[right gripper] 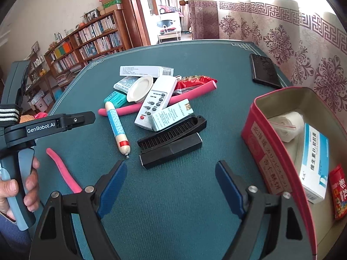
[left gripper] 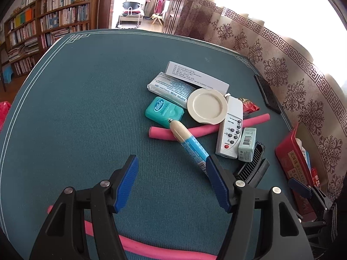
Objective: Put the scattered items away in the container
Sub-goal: 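Move the left tool to the blue-white tube and close on it, then lift the blue-white tube with the left tool while the right tool grasps the black comb, then carry the tube and comb into the red tin and open both tools, then move both tools back over the remaining items on the table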
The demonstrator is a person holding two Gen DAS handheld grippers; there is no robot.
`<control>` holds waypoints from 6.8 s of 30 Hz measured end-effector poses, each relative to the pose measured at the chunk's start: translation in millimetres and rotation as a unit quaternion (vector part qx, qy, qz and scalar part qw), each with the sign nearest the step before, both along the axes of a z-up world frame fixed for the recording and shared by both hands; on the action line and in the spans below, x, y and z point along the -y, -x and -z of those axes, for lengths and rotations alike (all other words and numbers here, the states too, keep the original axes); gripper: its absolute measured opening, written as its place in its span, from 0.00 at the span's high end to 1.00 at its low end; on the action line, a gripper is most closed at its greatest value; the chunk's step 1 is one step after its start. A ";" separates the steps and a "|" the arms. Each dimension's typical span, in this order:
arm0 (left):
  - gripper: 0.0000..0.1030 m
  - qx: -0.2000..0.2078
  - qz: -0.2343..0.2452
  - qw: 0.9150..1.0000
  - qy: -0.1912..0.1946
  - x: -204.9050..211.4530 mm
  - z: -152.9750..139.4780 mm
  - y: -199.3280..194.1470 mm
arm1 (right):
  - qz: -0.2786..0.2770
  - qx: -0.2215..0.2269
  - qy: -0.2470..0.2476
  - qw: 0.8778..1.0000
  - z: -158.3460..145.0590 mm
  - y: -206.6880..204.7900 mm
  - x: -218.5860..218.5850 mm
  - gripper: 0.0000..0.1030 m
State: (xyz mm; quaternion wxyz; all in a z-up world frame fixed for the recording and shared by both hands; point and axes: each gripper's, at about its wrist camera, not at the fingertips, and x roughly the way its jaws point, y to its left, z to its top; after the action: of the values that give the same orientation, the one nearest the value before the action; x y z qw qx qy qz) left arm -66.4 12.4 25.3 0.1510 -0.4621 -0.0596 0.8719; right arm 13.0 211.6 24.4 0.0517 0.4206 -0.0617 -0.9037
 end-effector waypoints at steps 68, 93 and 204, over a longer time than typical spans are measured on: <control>0.82 -0.022 0.001 0.999 0.026 -5.7 7.6 -20.8 | 0.000 0.045 -0.019 0.999 31.5 47.3 14.9 0.16; 0.82 -0.016 0.025 1.000 0.012 -16.5 9.9 -26.1 | 0.056 0.033 -0.093 0.994 34.3 40.0 -14.5 0.40; 0.29 -0.043 0.087 0.995 -0.018 -137.0 -42.9 -13.0 | 0.126 -0.068 0.041 0.989 -35.8 -45.5 -119.8 0.54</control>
State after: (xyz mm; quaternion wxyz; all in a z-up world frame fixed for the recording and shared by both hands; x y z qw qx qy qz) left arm -53.4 149.5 68.2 0.2365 -0.4246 -0.0282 0.8735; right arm 58.5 331.4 60.3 -0.0415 0.3449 -0.1479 -0.9260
